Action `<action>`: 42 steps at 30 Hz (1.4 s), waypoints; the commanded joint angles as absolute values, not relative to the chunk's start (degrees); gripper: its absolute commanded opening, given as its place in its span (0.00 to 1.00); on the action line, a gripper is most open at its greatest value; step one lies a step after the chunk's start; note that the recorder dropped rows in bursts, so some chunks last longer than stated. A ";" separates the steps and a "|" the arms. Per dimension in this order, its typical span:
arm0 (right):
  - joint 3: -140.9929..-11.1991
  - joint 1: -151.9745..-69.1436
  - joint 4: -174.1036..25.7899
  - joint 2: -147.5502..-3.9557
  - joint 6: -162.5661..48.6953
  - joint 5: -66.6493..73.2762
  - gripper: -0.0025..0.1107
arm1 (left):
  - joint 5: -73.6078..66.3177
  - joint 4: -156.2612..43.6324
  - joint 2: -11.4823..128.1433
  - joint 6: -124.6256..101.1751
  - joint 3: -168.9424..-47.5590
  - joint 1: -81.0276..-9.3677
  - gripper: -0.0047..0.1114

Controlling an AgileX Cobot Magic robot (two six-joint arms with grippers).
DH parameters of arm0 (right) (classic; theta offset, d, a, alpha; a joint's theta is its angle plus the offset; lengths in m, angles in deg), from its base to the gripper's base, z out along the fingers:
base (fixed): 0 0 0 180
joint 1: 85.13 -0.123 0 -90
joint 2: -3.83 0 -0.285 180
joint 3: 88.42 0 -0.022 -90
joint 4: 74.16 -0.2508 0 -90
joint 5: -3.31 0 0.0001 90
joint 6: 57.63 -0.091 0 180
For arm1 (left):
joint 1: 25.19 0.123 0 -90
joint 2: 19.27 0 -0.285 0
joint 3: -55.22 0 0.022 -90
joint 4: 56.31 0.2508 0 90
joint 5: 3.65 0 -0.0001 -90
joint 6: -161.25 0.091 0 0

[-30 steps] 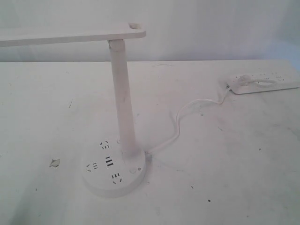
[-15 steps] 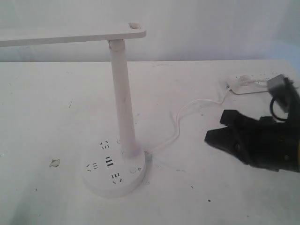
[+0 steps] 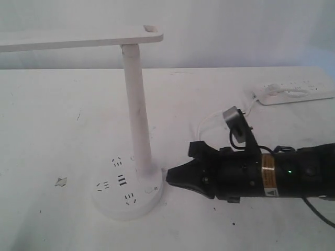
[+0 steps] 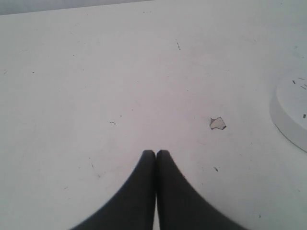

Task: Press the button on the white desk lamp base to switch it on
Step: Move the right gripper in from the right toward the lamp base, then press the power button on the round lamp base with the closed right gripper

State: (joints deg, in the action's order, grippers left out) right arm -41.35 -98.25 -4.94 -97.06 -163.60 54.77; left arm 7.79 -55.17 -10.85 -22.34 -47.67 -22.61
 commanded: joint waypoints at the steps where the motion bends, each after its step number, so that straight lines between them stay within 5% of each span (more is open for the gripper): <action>1: -46.02 -102.51 -5.78 -100.16 -162.73 51.38 0.02 | 7.75 -55.42 -10.79 -22.34 -47.56 -22.49 0.04; 20: -53.98 -107.98 -7.21 -109.73 -160.76 39.07 0.02 | 7.75 -55.42 -10.79 -22.34 -47.56 -22.49 0.04; 42: -53.98 -108.07 -10.11 -112.67 -162.37 42.18 0.02 | 7.75 -55.42 -10.79 -22.34 -47.56 -22.49 0.04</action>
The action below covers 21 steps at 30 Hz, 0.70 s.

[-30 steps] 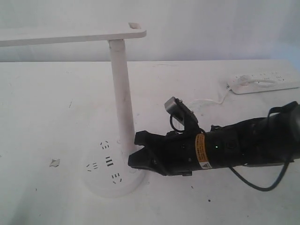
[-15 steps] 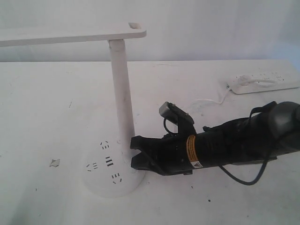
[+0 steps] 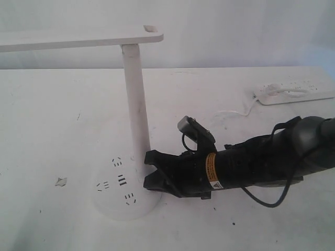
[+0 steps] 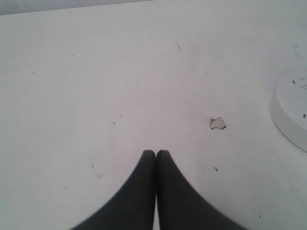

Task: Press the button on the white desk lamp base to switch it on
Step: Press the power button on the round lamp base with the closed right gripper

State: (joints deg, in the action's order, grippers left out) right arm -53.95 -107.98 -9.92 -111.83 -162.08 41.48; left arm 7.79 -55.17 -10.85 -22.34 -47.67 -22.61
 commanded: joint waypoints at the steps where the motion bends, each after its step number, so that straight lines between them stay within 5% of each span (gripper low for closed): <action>1: -53.98 -108.07 -10.11 -112.79 -162.37 42.08 0.02 | 7.75 -55.42 -10.79 -22.34 -47.56 -22.49 0.04; 21: -53.98 -107.96 -9.46 -111.26 -160.58 38.91 0.02 | 7.75 -55.42 -10.79 -22.34 -47.56 -22.49 0.04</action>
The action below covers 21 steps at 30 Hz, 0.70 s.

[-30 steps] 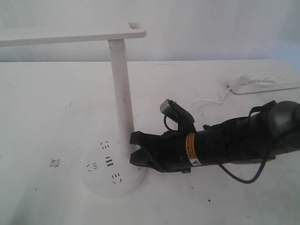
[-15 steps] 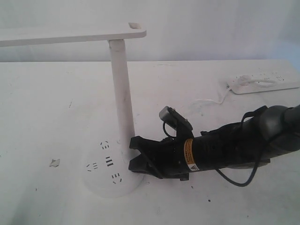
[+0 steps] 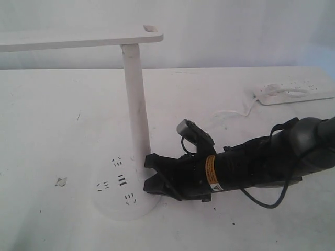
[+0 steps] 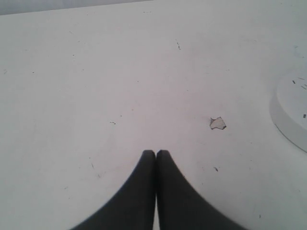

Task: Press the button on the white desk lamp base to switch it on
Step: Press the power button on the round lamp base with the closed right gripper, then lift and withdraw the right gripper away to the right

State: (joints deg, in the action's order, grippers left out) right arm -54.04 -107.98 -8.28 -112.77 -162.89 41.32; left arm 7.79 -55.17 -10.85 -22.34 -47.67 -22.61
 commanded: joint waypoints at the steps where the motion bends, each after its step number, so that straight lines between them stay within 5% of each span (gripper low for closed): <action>1: -53.98 -107.96 -10.29 -110.59 -159.57 38.91 0.02 | 7.75 -55.42 -10.79 -22.34 -47.56 -22.49 0.04; 10: -53.64 -107.96 -8.43 -101.43 -157.87 36.46 0.02 | 7.75 -55.42 -10.79 -22.34 -47.56 -22.49 0.04; 21: -43.14 -107.96 14.15 -49.50 -160.11 2.52 0.02 | 7.75 -55.42 -10.79 -22.34 -47.56 -22.49 0.04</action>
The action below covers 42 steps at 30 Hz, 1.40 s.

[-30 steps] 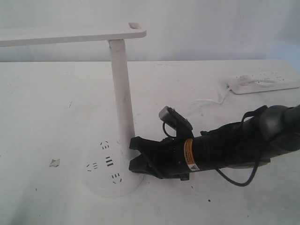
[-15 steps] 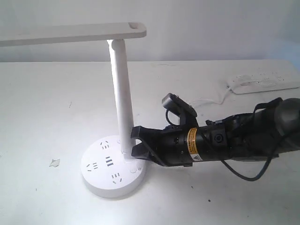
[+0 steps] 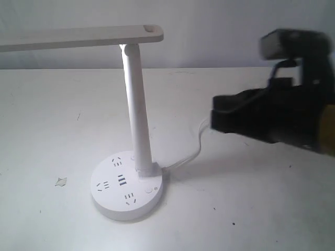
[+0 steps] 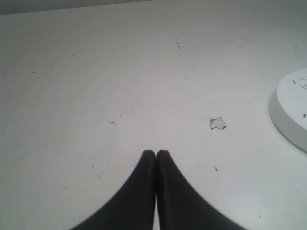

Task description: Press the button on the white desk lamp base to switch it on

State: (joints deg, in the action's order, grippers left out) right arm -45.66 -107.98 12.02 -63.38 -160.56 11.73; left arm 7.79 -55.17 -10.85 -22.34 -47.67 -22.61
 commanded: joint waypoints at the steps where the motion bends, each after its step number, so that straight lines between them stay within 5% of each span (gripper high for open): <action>1: -43.14 -107.96 14.16 -46.60 -160.23 1.17 0.02 | 7.75 -55.42 -10.79 -22.34 -47.56 -22.49 0.04; 14: -42.92 -107.52 14.76 -10.16 -156.83 -6.80 0.02 | 7.75 -55.42 -10.79 -22.34 -47.56 -22.49 0.04; 24: -41.73 -77.05 5.52 -3.96 -160.07 2.61 0.02 | 7.75 -55.42 -10.79 -22.34 -47.56 -22.49 0.04; 33: -38.60 -76.76 -0.79 -3.96 -159.77 14.74 0.02 | 7.75 -55.42 -10.79 -22.34 -47.56 -22.49 0.04; 42: -26.28 -80.87 -63.80 -3.96 -81.26 -18.01 0.02 | 7.75 -55.42 -10.79 -22.34 -47.56 -22.49 0.04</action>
